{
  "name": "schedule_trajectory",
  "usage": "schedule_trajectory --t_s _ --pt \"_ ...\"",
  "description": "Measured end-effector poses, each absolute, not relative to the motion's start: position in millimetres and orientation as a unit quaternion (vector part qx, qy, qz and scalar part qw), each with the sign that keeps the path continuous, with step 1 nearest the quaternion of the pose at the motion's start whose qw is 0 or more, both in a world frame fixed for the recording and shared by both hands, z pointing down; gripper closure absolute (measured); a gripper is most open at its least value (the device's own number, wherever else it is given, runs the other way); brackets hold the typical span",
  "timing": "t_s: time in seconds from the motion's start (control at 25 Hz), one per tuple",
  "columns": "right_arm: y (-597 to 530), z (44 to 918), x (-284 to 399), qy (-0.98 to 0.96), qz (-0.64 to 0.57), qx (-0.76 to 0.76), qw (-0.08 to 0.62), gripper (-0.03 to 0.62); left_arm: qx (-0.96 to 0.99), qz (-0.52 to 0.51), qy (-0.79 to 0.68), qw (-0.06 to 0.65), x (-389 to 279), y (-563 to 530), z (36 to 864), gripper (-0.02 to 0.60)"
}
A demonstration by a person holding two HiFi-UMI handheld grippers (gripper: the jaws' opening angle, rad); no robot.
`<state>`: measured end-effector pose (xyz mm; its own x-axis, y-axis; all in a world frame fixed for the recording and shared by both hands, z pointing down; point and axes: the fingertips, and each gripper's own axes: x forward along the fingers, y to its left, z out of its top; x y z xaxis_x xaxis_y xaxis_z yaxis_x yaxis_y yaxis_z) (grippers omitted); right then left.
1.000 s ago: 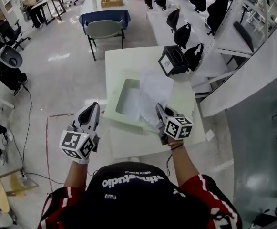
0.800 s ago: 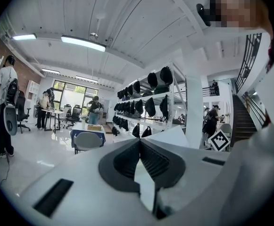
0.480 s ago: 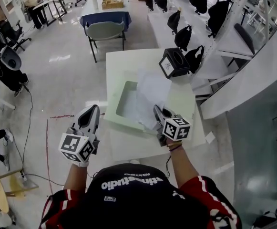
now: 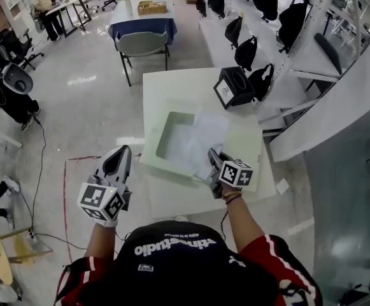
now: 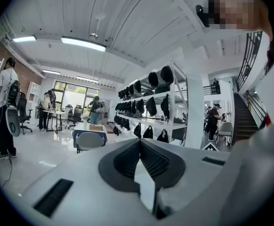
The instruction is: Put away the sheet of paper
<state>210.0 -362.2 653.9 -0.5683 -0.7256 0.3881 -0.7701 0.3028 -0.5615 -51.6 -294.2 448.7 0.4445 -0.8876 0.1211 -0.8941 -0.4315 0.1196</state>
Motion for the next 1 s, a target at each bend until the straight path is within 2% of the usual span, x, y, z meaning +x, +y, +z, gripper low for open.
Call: schedule_trajectory --t_s 0.32,1.0 --pt "-359 683 222 -0.769 0.430 0.472 0.013 0.589 0.847 0.023 -0.525 0.084 -46 -298 449 0.577" --pt "-361 706 231 -0.751 0.456 0.477 0.017 0.589 0.845 0.028 -0.527 0.086 -44 -305 452 0.577"
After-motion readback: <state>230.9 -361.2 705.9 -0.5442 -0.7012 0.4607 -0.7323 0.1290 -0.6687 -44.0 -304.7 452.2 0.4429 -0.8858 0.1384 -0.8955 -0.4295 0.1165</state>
